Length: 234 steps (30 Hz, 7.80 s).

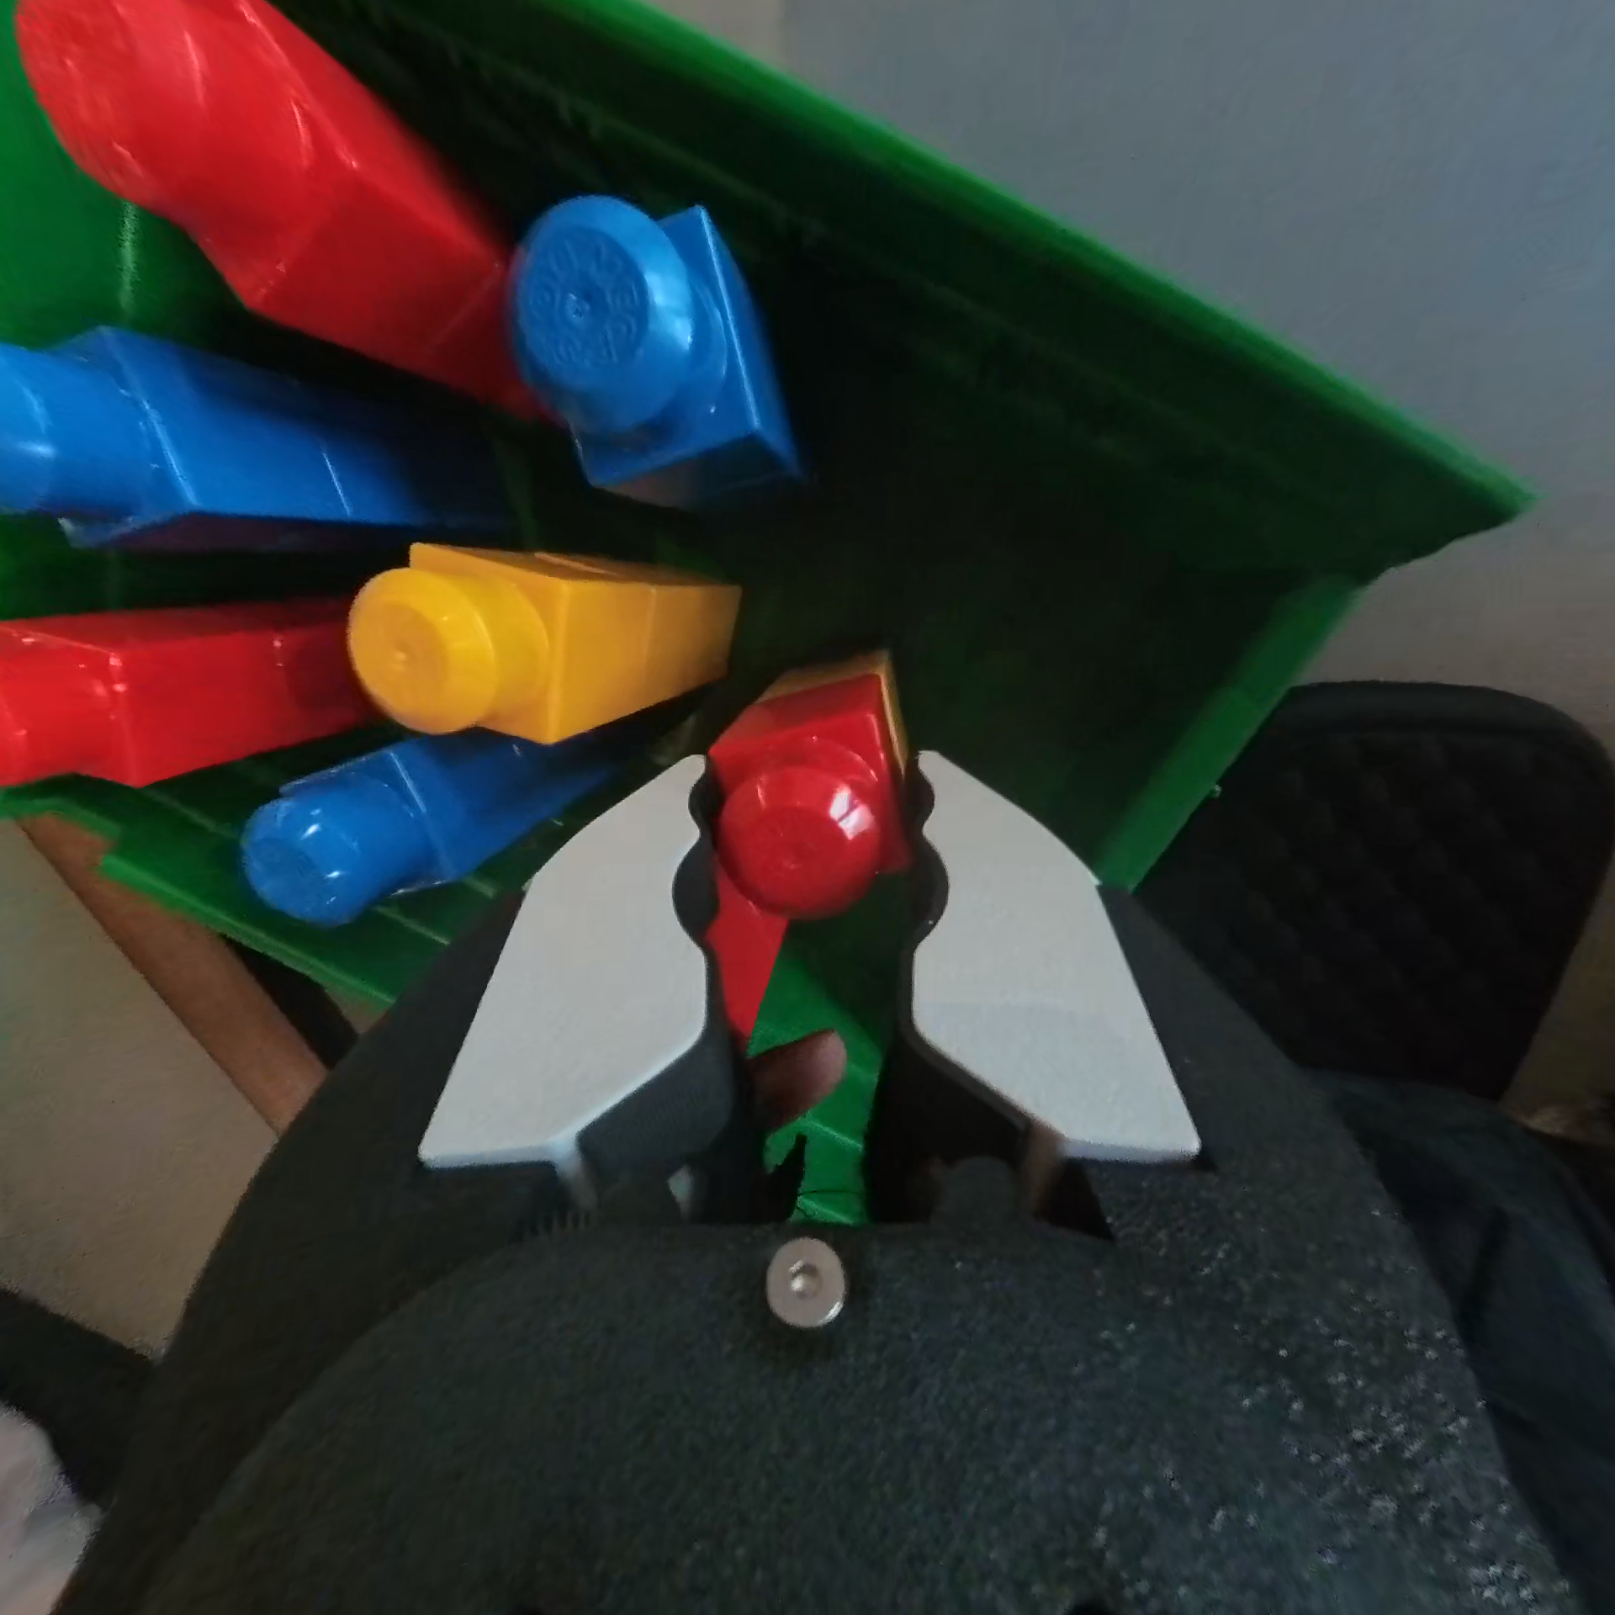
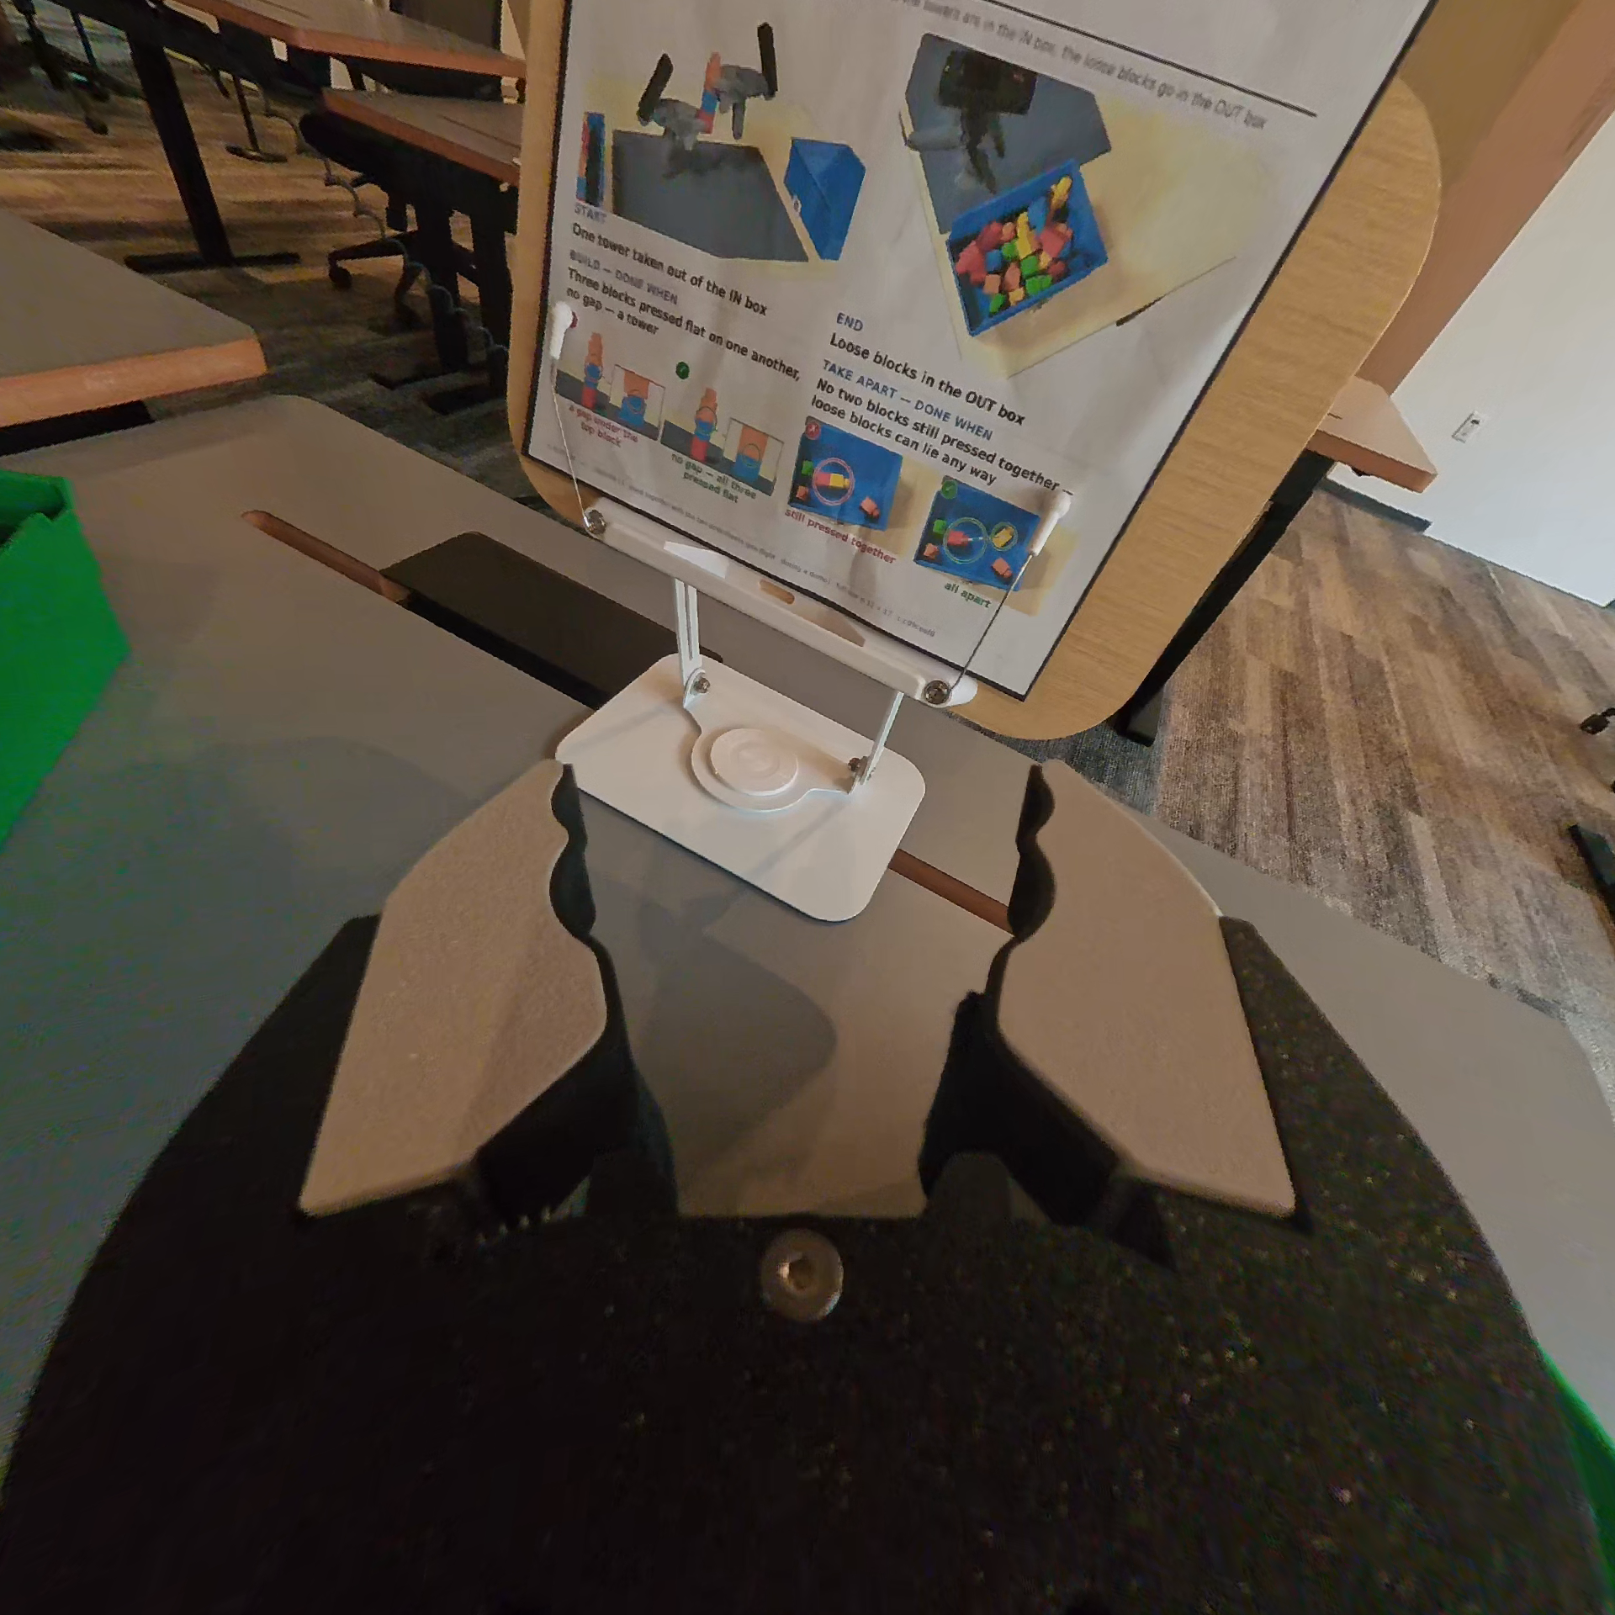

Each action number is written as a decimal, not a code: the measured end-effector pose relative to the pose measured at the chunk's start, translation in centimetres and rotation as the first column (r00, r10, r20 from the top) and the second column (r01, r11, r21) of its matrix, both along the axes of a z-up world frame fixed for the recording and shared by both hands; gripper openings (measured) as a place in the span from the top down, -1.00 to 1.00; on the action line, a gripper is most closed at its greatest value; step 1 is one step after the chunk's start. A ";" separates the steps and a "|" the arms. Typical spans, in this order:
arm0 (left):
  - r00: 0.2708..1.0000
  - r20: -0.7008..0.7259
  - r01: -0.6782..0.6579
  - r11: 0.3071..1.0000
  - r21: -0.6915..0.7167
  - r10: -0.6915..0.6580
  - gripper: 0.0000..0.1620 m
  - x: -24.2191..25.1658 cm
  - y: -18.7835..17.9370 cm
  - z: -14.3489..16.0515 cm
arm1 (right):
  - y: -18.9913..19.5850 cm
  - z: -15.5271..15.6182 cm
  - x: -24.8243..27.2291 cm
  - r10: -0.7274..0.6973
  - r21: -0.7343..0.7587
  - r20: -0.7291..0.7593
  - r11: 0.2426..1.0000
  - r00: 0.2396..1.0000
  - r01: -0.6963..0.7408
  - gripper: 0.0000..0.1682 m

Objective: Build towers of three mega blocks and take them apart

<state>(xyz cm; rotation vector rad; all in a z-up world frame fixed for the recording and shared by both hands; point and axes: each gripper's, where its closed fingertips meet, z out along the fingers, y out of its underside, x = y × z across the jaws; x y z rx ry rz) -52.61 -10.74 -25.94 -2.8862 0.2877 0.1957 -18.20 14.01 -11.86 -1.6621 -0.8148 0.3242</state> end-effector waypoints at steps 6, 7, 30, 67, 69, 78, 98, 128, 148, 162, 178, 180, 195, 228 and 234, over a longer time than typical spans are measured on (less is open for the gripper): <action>0.999 -0.011 0.031 0.976 0.216 -0.030 0.52 0.5 0.3 3.6 | -0.4 -0.3 -0.9 0.030 -0.006 0.013 1.000 0.999 -0.030 -0.12; 0.999 -0.014 0.047 0.964 0.260 -0.045 0.52 0.7 0.3 4.4 | -0.5 -0.3 -1.1 0.036 -0.006 0.018 0.999 0.999 -0.036 -0.12; 0.619 -0.018 0.258 0.182 0.949 -0.785 0.55 13.3 2.1 18.8 | -16.6 1.4 -13.7 0.840 0.065 -0.269 0.503 0.470 -0.862 -0.08; 0.595 -0.452 0.702 0.156 0.694 -0.665 0.21 19.5 7.7 14.5 | -15.2 -0.1 -11.9 0.816 0.188 0.098 0.547 0.569 -0.816 0.57; 0.572 -0.449 0.725 0.167 0.669 -0.686 0.21 19.9 7.9 13.6 | -15.3 -0.5 -11.9 0.811 0.186 0.149 0.538 0.565 -0.822 0.57; 0.506 -0.446 0.789 0.189 0.584 -0.738 0.38 20.9 8.8 10.9 | -16.7 -1.9 -12.0 0.828 0.163 0.268 0.465 0.493 -0.870 0.57; 0.423 -0.375 0.799 0.144 0.584 -0.825 0.54 21.3 7.1 10.1 | -18.3 -2.2 -12.2 0.826 0.149 0.340 0.424 0.449 -0.893 0.57; 0.542 -0.374 0.717 0.182 0.672 -0.752 0.54 16.6 5.6 12.5 | -10.4 -0.2 0.0 0.505 0.060 0.339 0.830 0.794 -0.554 0.57; 0.521 -0.397 0.737 0.163 0.656 -0.756 0.54 17.2 5.4 12.4 | -6.2 -18.7 15.7 0.212 -0.515 0.304 0.857 0.929 -0.027 0.57; 0.520 -0.398 0.737 0.161 0.656 -0.756 0.54 17.1 5.8 12.1 | -5.7 -22.0 14.9 0.262 -0.560 0.298 0.827 0.918 -0.054 0.56; 0.496 -0.392 0.734 0.133 0.666 -0.775 0.54 17.7 5.6 12.2 | -9.7 -6.2 7.4 0.334 -0.156 0.378 0.942 0.864 -0.296 0.36; 0.485 -0.392 0.734 0.121 0.668 -0.782 0.54 18.0 5.4 12.3 | -13.3 -3.1 1.8 0.505 -0.028 0.343 0.848 0.792 -0.529 0.36; 0.383 -0.400 0.755 0.033 0.655 -0.833 0.53 20.5 4.7 12.2 | -21.5 -0.5 -14.8 0.795 0.134 0.433 0.409 0.425 -0.902 0.58; 0.452 -0.393 0.760 0.116 0.640 -0.801 0.52 16.8 3.8 11.8 | -20.4 0.3 -11.1 0.746 0.137 0.483 0.454 0.459 -0.881 0.58; 0.509 -0.383 0.664 0.068 0.745 -0.771 0.52 14.9 2.8 13.7 | -17.9 1.7 -5.6 0.689 0.179 0.400 0.588 0.605 -0.789 0.58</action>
